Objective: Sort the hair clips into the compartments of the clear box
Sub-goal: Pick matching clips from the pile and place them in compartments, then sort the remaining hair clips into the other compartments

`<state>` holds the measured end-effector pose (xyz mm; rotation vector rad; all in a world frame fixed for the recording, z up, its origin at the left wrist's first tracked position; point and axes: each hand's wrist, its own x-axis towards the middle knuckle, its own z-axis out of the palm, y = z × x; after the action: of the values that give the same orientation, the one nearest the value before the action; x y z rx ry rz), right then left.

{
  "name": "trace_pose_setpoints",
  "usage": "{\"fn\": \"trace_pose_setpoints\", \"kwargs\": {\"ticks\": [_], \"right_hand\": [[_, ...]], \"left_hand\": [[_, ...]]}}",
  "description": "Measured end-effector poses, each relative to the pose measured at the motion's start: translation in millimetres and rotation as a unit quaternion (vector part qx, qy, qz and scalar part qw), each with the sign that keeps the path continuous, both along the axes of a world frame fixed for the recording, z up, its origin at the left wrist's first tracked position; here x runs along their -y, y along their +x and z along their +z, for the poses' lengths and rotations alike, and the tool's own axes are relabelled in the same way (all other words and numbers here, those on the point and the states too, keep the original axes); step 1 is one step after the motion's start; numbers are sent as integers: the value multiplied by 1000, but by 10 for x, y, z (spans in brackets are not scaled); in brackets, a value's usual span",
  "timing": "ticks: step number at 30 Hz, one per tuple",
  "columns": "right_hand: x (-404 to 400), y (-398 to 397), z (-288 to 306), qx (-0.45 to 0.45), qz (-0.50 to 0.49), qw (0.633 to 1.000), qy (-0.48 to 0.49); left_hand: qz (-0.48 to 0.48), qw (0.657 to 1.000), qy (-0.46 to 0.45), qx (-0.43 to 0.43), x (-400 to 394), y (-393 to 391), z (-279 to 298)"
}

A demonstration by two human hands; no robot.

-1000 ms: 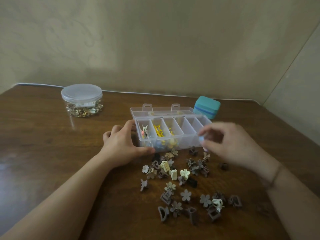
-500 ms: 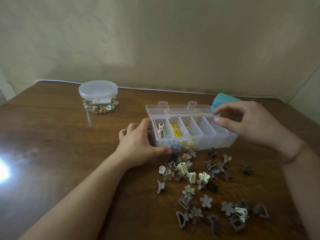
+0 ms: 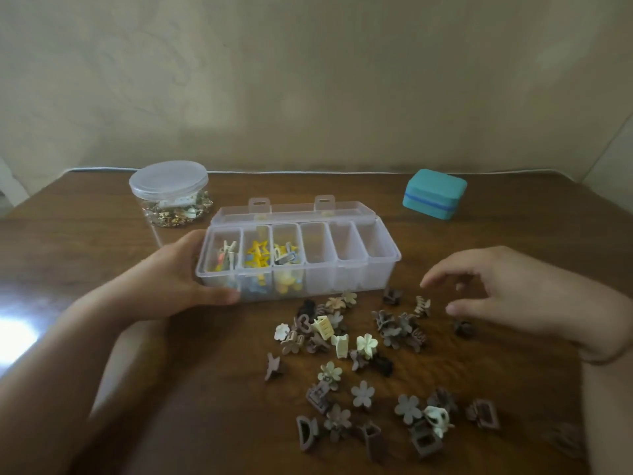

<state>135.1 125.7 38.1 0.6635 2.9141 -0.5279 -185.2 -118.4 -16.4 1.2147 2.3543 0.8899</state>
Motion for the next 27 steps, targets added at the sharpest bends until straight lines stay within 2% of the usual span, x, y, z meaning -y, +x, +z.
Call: {"fn": "trace_pose_setpoints", "kwargs": {"ticks": [2, 5, 7, 9, 12, 14, 18, 21, 23, 27], "right_hand": [[-6, -11, -23, 12, -4, 1000, -11], [8, -40, 7, -48, -9, 999, -2], [37, -55, 31, -145, -23, 989, 9], [98, -39, 70, -265, -40, 964, 1], [218, 108, 230, -361, -52, 931, 3], [315, 338, 296, -336, -50, 940, 15], [552, 1040, 68, -184, -42, 980, 70], [648, 1349, -286, -82, -63, 994, 23], [661, 1388, -461, -94, -82, 992, -4], [681, 1120, -346, -170, -83, 980, 54]], "left_hand": [[-6, 998, 37, 42, 60, 7, -37], [-13, 989, 92, 117, 105, 34, -90], [6, 981, 145, 129, 78, 60, -96], [46, 969, 197, 142, 42, 93, -96], [54, 974, 194, 106, -3, 134, -147], [60, 980, 166, 93, -3, 129, -150], [38, 984, 152, 84, 28, 168, -89], [21, 987, 142, 71, 25, 284, -46], [14, 988, 136, 69, 14, 377, -4], [-7, 990, 125, 58, 19, 418, -27]]}}
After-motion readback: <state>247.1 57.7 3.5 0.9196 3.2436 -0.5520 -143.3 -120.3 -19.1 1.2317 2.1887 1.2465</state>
